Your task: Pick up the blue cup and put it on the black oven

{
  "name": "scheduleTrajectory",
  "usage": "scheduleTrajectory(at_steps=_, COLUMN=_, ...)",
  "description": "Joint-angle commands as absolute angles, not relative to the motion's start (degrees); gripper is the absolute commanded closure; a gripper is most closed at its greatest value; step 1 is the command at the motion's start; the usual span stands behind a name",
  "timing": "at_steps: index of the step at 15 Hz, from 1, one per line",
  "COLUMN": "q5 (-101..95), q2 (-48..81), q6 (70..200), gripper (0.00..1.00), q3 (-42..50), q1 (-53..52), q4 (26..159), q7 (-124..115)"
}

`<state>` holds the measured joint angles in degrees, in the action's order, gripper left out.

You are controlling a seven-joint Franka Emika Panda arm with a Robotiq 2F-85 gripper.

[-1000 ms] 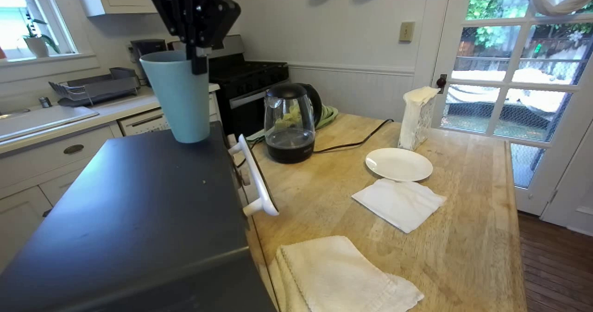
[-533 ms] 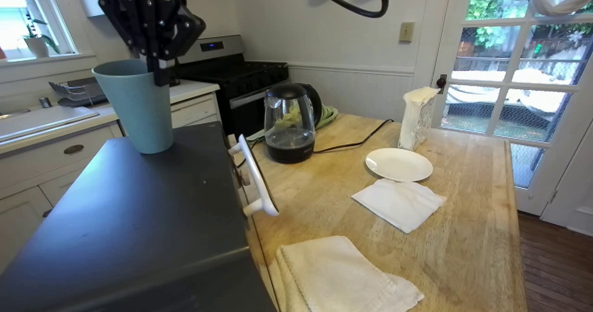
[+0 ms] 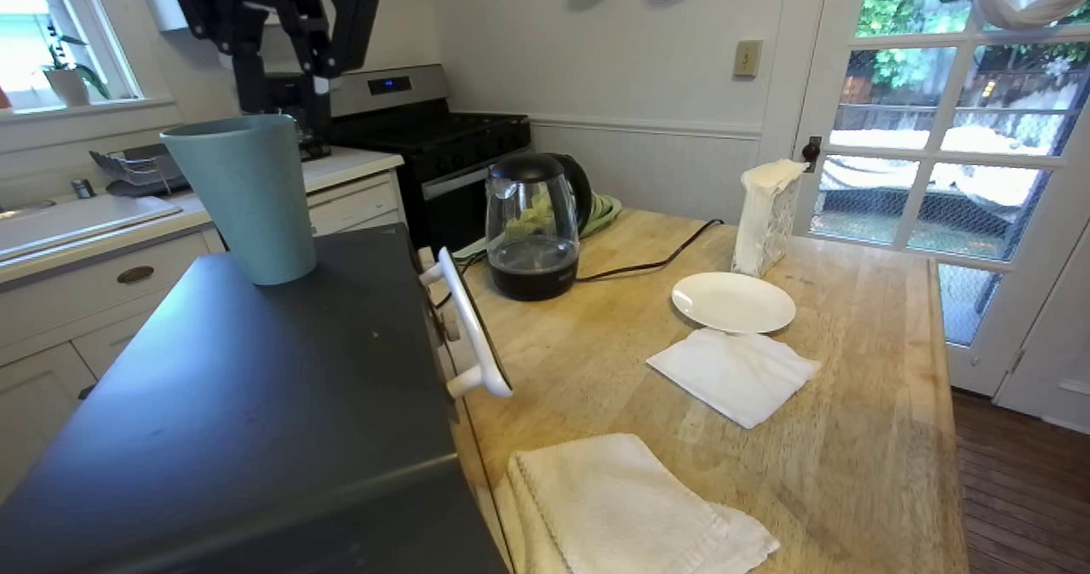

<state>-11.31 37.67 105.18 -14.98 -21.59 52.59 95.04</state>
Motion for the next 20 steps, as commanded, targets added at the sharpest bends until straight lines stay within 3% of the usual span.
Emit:
scheduleTrajectory(at_steps=1, q5=-10.88, q2=36.43, q6=99.67, gripper=0.16, q3=-15.09, q1=-21.81, q4=49.23, q7=94.65)
scheduleTrajectory(at_steps=3, q5=-10.59, q2=32.38, q6=98.55, gripper=0.02, q3=-15.05, q1=-21.23, q4=52.31, q7=92.99)
scheduleTrajectory(at_steps=4, q5=-10.49, q2=30.56, q6=97.17, gripper=0.0, q3=-14.71, q1=-20.99, q4=53.93, q7=90.87)
scheduleTrajectory(at_steps=20, q5=-0.8, q2=1.03, q6=98.35, gripper=0.0, q3=-12.52, q1=-14.05, q4=94.75, q7=47.23)
